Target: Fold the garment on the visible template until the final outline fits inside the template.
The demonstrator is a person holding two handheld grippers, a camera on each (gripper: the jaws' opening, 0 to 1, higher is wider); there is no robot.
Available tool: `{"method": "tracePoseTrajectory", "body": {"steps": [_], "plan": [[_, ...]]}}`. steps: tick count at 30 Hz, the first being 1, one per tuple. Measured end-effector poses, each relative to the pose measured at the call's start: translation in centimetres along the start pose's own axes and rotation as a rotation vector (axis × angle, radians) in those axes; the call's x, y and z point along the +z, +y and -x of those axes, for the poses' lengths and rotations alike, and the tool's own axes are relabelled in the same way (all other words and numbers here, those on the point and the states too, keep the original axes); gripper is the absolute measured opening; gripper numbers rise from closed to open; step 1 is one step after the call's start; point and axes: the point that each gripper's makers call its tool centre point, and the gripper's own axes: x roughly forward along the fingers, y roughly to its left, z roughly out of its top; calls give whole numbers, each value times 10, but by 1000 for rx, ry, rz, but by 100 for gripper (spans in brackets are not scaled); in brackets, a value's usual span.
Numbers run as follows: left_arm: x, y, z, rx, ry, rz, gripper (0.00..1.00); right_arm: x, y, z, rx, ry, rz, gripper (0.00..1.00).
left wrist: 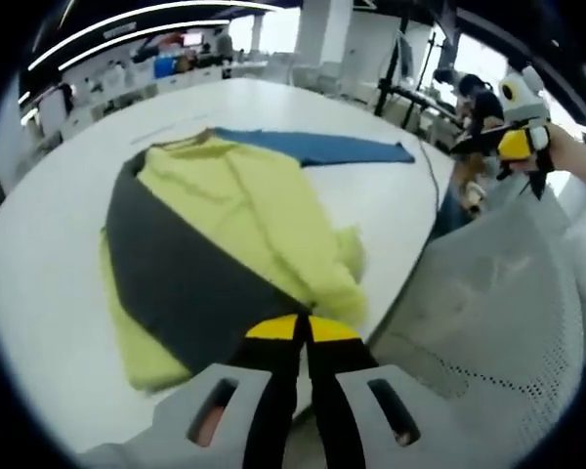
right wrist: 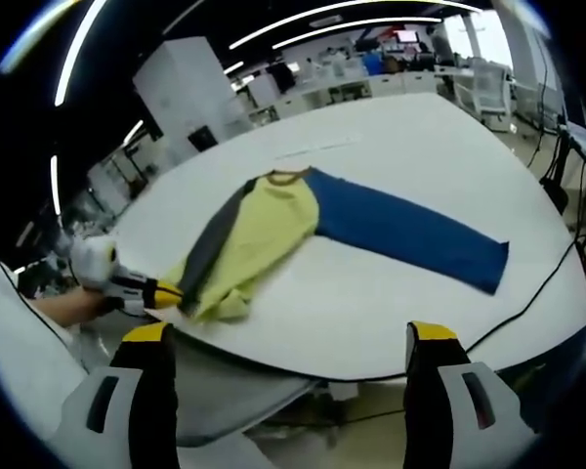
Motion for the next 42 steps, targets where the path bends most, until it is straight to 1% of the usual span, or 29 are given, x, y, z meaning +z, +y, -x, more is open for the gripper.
{"method": "tracePoseTrajectory", "body": {"steps": [3, 6, 10, 15, 18, 20, 24, 26, 31, 39, 42], "plan": [[12, -3, 8, -14, -45, 33, 0, -1, 1, 0, 0, -2, -1, 98], [23, 4, 18, -6, -82, 63, 0, -1, 3, 0, 3, -6, -2, 98], [40, 20, 38, 16, -146, 122, 0, -1, 6, -1, 7, -7, -1, 97], [58, 43, 63, 34, -235, 235, 0, -1, 10, -4, 12, -8, -3, 97], [68, 61, 81, 50, -292, 298, 0, -2, 12, -5, 15, -7, -2, 97], [72, 74, 92, 76, -318, 312, 0, -1, 13, -6, 17, -5, -1, 97], [77, 92, 110, 120, -355, 335, 0, 2, 15, -8, 23, -9, 0, 97], [77, 103, 121, 153, -374, 347, 0, 4, 17, -9, 25, -10, 4, 97], [74, 125, 141, 209, -400, 371, 0, 7, 19, -13, 30, -12, 10, 97], [70, 146, 161, 272, -423, 402, 0, 7, 18, -14, 30, -10, 9, 97], [70, 158, 170, 298, -433, 407, 0, 7, 16, -13, 27, -12, 7, 97]]}}
